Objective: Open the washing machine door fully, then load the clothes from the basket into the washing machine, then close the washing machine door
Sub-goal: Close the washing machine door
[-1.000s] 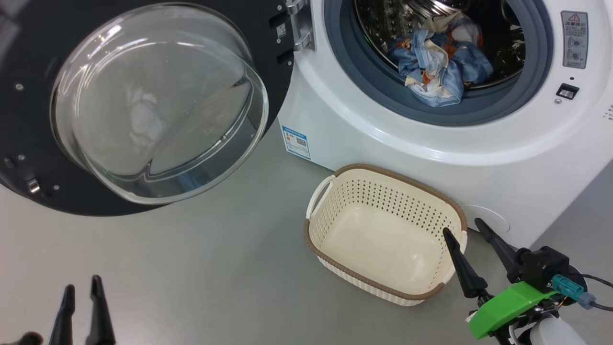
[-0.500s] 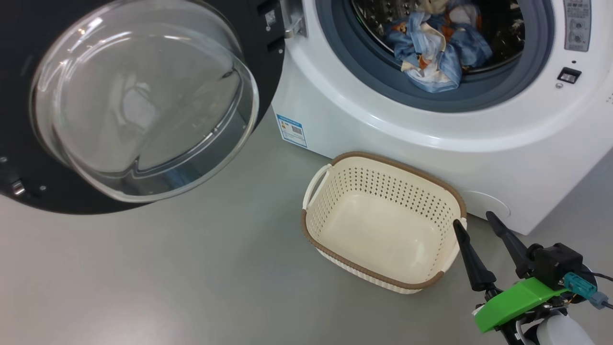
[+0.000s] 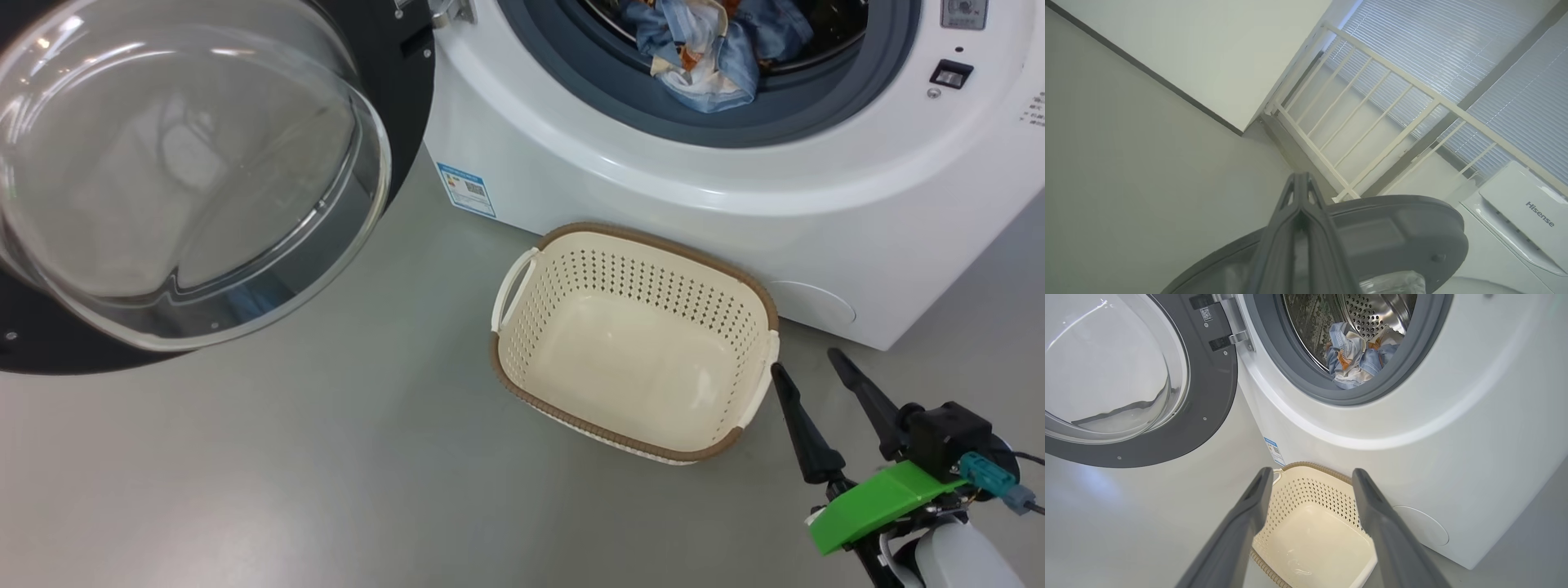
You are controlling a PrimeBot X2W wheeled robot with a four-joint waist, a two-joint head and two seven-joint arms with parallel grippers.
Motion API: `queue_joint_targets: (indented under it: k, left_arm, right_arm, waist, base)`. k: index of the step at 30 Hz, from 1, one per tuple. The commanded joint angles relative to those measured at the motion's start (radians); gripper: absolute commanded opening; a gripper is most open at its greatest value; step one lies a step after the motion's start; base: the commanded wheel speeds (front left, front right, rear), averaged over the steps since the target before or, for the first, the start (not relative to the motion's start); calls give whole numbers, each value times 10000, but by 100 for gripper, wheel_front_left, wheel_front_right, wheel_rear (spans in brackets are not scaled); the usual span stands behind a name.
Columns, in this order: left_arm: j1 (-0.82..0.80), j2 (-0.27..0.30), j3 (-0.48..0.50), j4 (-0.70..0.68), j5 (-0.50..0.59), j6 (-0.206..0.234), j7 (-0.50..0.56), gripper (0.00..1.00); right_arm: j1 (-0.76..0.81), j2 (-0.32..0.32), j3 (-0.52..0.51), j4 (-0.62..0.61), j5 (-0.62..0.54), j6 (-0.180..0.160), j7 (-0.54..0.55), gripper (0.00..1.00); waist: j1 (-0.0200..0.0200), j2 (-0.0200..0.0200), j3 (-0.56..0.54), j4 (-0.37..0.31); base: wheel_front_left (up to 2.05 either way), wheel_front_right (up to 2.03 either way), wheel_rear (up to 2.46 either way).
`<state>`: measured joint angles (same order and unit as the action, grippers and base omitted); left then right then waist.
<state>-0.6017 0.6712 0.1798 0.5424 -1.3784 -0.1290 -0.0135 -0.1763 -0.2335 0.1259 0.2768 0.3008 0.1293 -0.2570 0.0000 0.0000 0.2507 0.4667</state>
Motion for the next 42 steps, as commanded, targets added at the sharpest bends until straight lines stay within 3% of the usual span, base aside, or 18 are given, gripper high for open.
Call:
queue_joint_targets:
  k: [1,11,17,42]
  left_arm:
    - [-382,849,265,-39,-225,-17,252,0]
    - [-1333,1589,9,1345,-1734,-17,2556,0]
    - [-1512,1761,107,1605,-2074,-17,3211,0]
    - [-1421,1713,167,1595,-1861,-17,3098,0]
  right_arm:
    - [-288,-91,292,-217,-85,14,-48,100]
    - [-504,-310,423,-268,-190,14,-48,100]
    - [-651,-434,507,-318,-261,14,-48,100]
    - [-960,-657,706,-467,-402,14,-48,100]
  waist:
    - [0,0,105,-81]
    - [0,0,604,-300]
    - [0,0,925,-407]
    - [0,0,1486,-640]
  base:
    - [0,0,0]
    - [0,0,0]
    - [0,0,0]
    - [0,0,0]
